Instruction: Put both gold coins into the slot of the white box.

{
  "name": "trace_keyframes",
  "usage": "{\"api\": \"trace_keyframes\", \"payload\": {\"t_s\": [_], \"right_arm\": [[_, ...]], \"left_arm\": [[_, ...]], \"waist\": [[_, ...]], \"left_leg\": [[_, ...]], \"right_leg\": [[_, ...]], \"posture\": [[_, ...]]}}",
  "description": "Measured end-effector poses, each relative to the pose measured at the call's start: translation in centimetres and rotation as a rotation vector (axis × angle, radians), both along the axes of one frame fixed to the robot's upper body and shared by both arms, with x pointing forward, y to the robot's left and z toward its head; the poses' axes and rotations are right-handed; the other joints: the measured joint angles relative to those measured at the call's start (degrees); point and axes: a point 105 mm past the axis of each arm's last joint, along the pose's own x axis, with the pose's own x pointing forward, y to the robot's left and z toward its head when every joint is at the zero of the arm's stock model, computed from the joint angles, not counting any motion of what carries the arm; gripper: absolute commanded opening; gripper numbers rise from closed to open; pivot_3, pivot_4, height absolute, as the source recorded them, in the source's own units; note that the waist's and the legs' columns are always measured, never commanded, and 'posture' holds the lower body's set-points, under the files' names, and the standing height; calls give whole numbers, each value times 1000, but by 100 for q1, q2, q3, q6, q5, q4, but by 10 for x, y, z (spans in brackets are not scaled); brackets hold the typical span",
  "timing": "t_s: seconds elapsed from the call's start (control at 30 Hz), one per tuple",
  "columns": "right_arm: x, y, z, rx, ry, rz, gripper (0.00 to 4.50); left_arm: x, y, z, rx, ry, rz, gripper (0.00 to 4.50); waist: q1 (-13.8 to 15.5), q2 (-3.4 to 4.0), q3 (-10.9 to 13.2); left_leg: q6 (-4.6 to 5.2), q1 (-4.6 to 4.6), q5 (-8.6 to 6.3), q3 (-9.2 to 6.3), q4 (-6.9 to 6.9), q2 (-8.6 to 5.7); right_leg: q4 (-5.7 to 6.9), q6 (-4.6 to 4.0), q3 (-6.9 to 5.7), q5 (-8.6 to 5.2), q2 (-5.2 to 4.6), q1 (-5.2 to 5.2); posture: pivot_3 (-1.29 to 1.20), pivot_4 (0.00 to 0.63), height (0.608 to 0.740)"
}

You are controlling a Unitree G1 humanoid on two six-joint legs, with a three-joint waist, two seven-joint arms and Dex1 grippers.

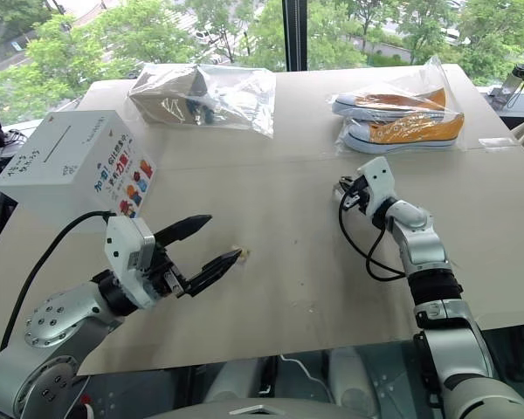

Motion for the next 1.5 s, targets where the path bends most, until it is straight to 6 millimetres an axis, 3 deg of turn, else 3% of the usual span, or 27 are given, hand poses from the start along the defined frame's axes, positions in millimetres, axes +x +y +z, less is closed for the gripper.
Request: {"api": "trace_keyframes", "payload": {"t_s": [0.2, 0.33, 0.4, 0.47, 0.6, 0.63, 0.77, 1.37, 1.47, 1.5], "right_arm": [[-16, 31, 40, 315, 46, 143, 44], [-38, 66, 81, 779, 287, 354, 44], [-55, 85, 112, 906, 333, 501, 44], [-67, 95, 127, 970, 362, 572, 44], [-75, 109, 135, 1064, 428, 618, 0], [-76, 111, 136, 1069, 431, 622, 0], [-83, 120, 143, 1074, 430, 659, 0], [-100, 138, 152, 1004, 388, 763, 0], [-99, 137, 152, 1006, 379, 756, 0], [-99, 137, 152, 1005, 377, 752, 0]], "left_arm": [[19, -14, 10, -196, 29, 92, 4500], [36, -28, 34, -610, 92, 42, 4500], [41, -29, 53, -796, 86, -6, 4500], [45, -24, 62, -921, 88, -20, 4500], [49, -24, 69, -1089, 116, -65, 2763], [49, -25, 70, -1104, 122, -79, 2558], [49, -33, 77, -1159, 130, -133, 874], [49, -41, 79, -1171, 148, -178, 874], [48, -44, 79, -1168, 150, -198, 23], [47, -44, 80, -1171, 150, -205, 23]], "waist": [[5, -2, -1], [8, -5, 2], [9, -5, 1], [9, -5, 1], [4, -5, 1], [2, -5, 1], [0, -5, 1], [-13, -5, 1], [-16, -5, 1], [-15, -5, 1]], "left_leg": [[0, -2, 0, -6, 1, 2], [0, -7, 0, -17, 9, 4], [1, -5, 0, -21, 9, 3], [1, -6, 0, -24, 8, 1], [1, -11, 0, -17, 8, -10], [1, -12, 0, -16, 8, -11], [1, -11, 0, -15, 8, -14], [1, -13, 0, -17, 8, -11], [1, -13, 0, -17, 8, -10], [1, -14, 0, -16, 8, -10]], "right_leg": [[3, 1, -3, 2, -2, 1], [8, 0, -12, 3, -16, 0], [11, 0, -17, 3, -10, 1], [10, 0, -23, 3, -7, 1], [5, 1, -17, 2, -5, 1], [5, 1, -16, 2, -6, 1], [5, 1, -20, 2, -2, 1], [-2, 1, -19, 1, 6, 1], [-2, 1, -20, 0, 6, 1], [-2, 1, -20, 0, 7, 1]], "posture": [[0, 150, 740], [0, 150, 740], [0, 150, 740], [0, 150, 740], [0, 150, 740], [0, 150, 740], [0, 150, 740], [0, 150, 740], [0, 150, 740], [0, 150, 740]]}}
